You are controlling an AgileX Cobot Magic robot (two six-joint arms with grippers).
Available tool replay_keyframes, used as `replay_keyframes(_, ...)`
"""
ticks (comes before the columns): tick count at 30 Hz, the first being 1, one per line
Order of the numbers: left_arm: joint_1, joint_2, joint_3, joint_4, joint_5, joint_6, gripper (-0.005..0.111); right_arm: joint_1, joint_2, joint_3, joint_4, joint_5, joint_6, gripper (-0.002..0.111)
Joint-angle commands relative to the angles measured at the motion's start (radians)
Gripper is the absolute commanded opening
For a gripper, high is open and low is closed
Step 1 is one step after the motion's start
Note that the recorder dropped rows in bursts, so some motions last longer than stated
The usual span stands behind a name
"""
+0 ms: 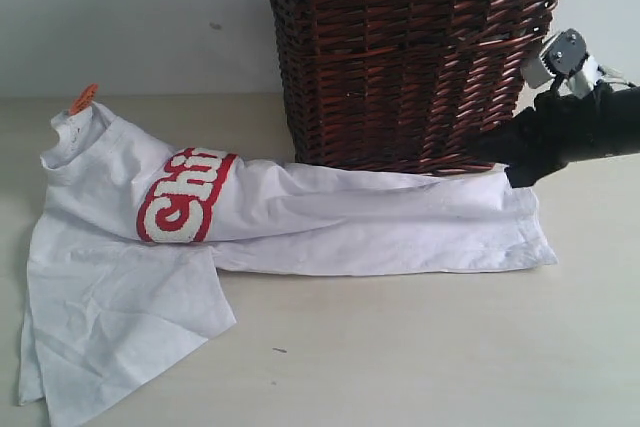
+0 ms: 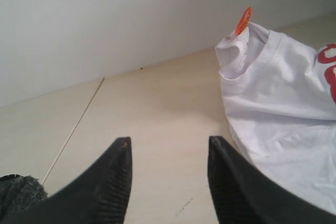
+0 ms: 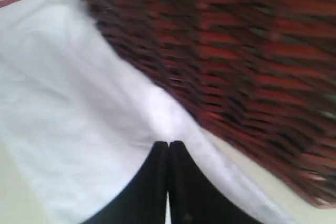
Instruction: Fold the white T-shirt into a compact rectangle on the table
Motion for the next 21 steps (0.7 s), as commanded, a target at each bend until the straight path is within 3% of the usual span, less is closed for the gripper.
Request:
replay_keyframes(1,0.001,-0.004,0.002,-0.009,-0.002,0.002,0.045,0.05,0.019,-0.002,-0.553,-0.031,0.254,0.0)
replay_keyframes(4,0.001,-0.004,0.002,-0.009,-0.002,0.002,0.045,0.056,0.069,-0.002,-0.697,-0.155,0.331,0.0)
replay_keyframes(8,0.001,-0.004,0.002,-0.009,-0.002,0.002,0.045,0.056,0.122,-0.002,-0.539,-0.384,0.257,0.0)
replay_keyframes(10,0.001,-0.004,0.002,-0.009,-0.002,0.002,0.045,0.056,0.167,-0.002,-0.561,-0.399,0.255,0.0)
replay_keyframes(12,0.001,-0.004,0.002,-0.009,-0.002,0.002,0.045,0.056,0.18,-0.002,-0.684,-0.298,0.29,0.0)
replay_keyframes(14,0.001,-0.004,0.002,-0.009,-0.002,0.002,0.045,0.056,0.177,-0.002,-0.79,-0.082,0.278,0.0)
replay_keyframes(21,0.001,-0.004,0.002,-0.009,-0.002,0.002,0.045,0.056,0.162,-0.002,-0.951,0.311,0.281,0.0)
